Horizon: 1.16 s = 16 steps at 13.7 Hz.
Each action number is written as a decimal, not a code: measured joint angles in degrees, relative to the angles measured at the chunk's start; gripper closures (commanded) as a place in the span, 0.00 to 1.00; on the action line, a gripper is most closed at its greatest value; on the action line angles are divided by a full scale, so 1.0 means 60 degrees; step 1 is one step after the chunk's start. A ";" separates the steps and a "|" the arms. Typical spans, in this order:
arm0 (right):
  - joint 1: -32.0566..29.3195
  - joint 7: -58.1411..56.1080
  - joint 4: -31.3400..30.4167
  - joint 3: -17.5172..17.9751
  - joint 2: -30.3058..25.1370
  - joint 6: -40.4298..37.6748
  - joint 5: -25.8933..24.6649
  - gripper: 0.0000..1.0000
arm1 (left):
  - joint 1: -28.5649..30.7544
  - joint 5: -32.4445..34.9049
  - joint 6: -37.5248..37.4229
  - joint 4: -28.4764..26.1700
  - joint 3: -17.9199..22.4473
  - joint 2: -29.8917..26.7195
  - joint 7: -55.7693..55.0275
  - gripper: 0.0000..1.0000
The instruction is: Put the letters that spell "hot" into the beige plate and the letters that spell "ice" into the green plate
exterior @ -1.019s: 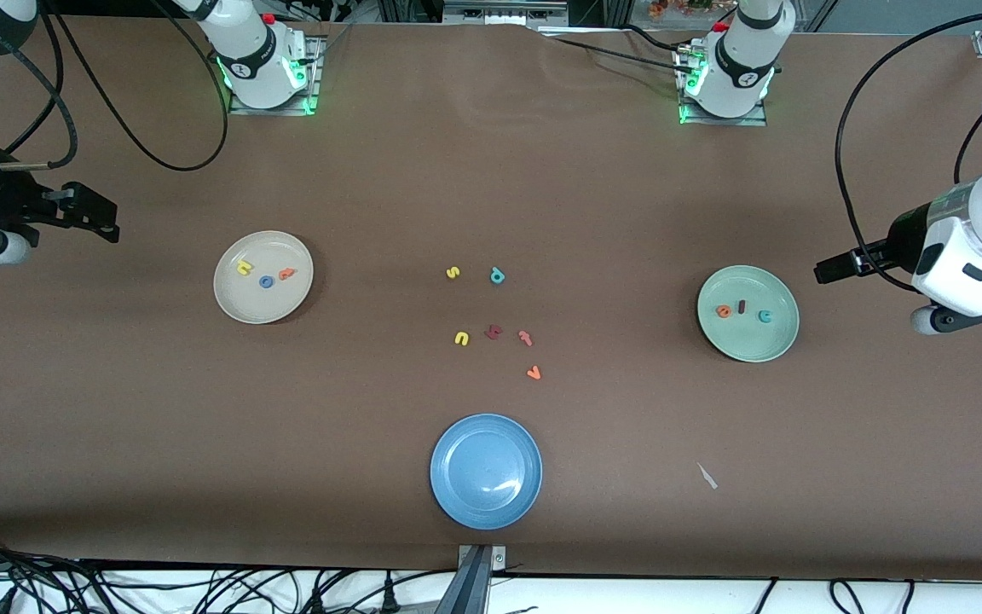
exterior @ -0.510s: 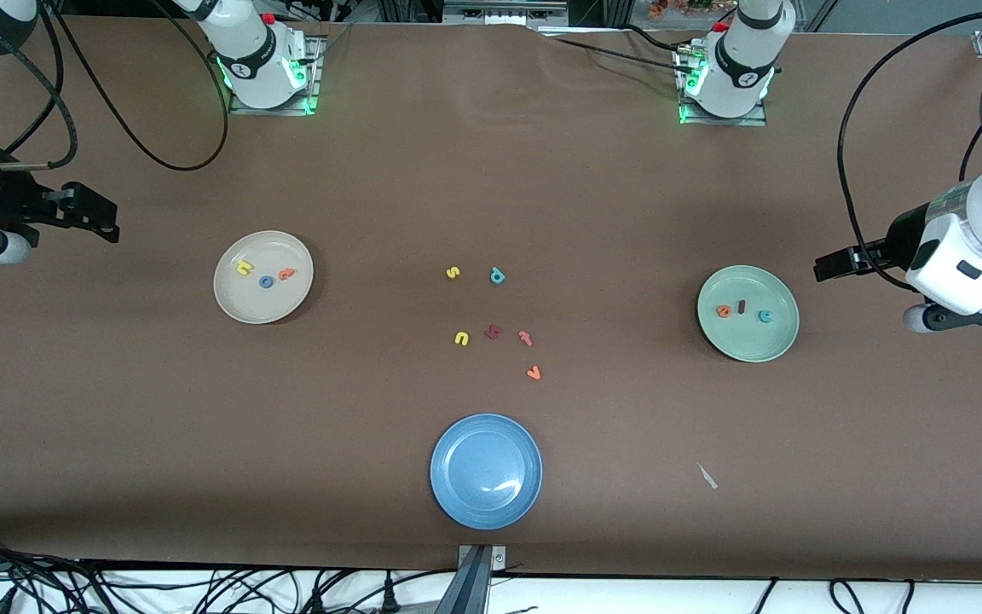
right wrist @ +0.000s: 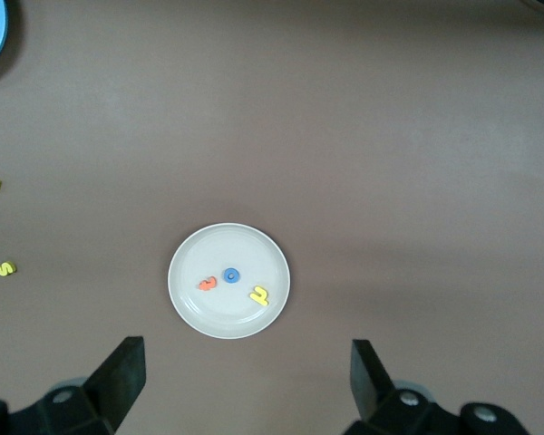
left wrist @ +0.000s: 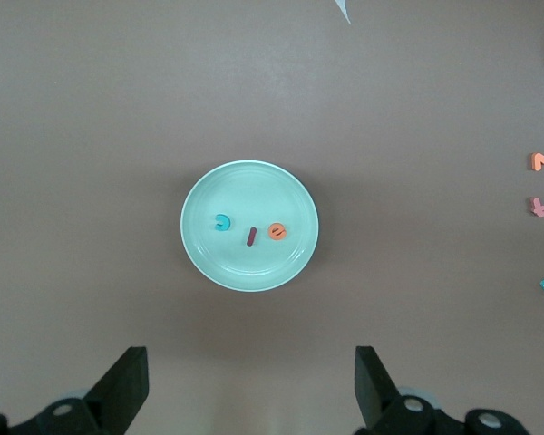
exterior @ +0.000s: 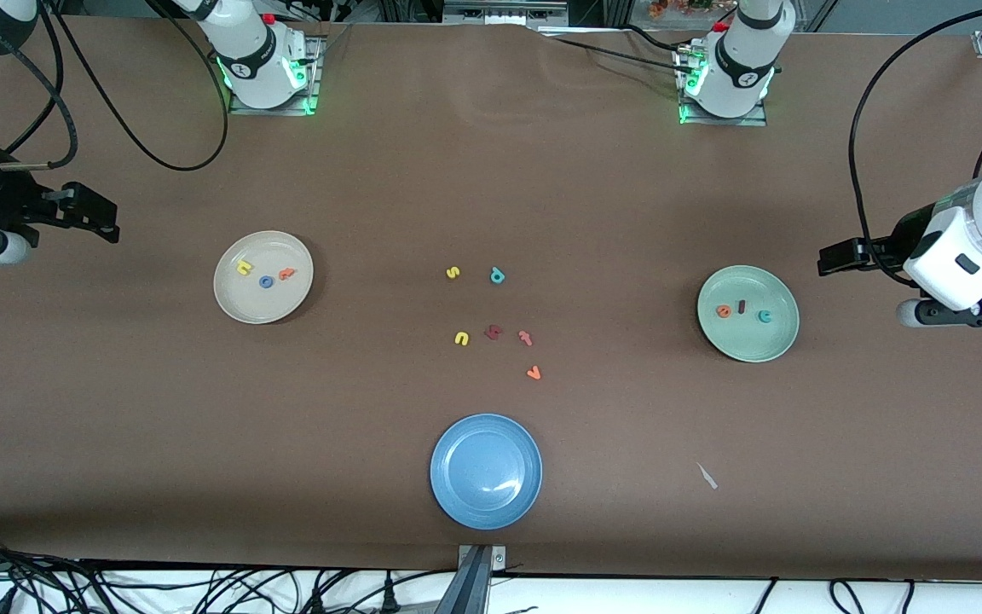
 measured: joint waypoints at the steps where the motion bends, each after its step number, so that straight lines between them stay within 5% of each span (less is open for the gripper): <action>1: 0.0000 0.0000 0.0000 0.0000 0.0000 0.0000 0.0000 0.00 | 0.0004 0.0000 0.0000 0.0000 0.0006 0.0000 0.0037 0.00; 16: 0.0000 0.0000 0.0000 0.0000 0.0000 0.0027 0.0000 0.00 | -0.0033 0.0586 -0.0001 0.0000 -0.0043 0.0000 0.0144 0.00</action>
